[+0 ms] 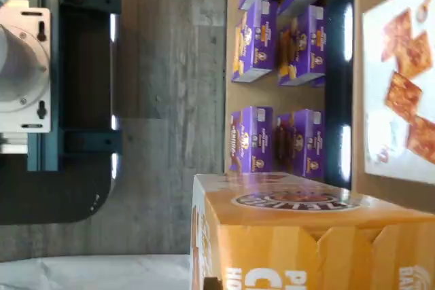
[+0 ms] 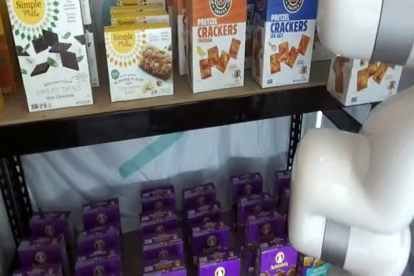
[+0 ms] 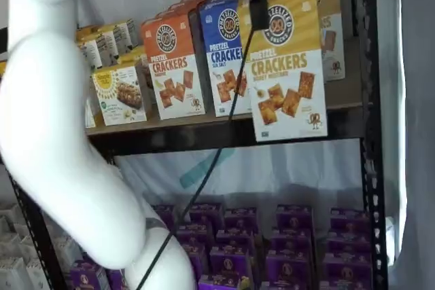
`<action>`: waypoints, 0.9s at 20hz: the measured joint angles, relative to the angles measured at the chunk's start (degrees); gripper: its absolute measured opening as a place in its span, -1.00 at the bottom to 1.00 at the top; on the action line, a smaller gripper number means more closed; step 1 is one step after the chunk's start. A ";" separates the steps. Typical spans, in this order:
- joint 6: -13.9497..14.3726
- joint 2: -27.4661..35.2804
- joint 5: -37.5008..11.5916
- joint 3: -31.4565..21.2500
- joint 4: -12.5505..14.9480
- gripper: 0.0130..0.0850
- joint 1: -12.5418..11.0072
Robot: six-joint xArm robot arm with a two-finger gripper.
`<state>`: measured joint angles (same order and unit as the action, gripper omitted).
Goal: Retrieve the yellow and white box located on the top shelf, the sixth one from the left
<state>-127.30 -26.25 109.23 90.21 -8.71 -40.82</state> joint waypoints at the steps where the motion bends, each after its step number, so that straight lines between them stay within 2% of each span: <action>1: 0.46 -0.97 0.38 -0.94 0.17 0.33 0.49; 5: 3.20 -3.74 2.55 -3.30 0.59 0.33 3.20; 18: 16.35 -9.70 6.10 -8.55 1.94 0.33 16.74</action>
<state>-110.96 -35.95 115.33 81.65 -6.77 -24.08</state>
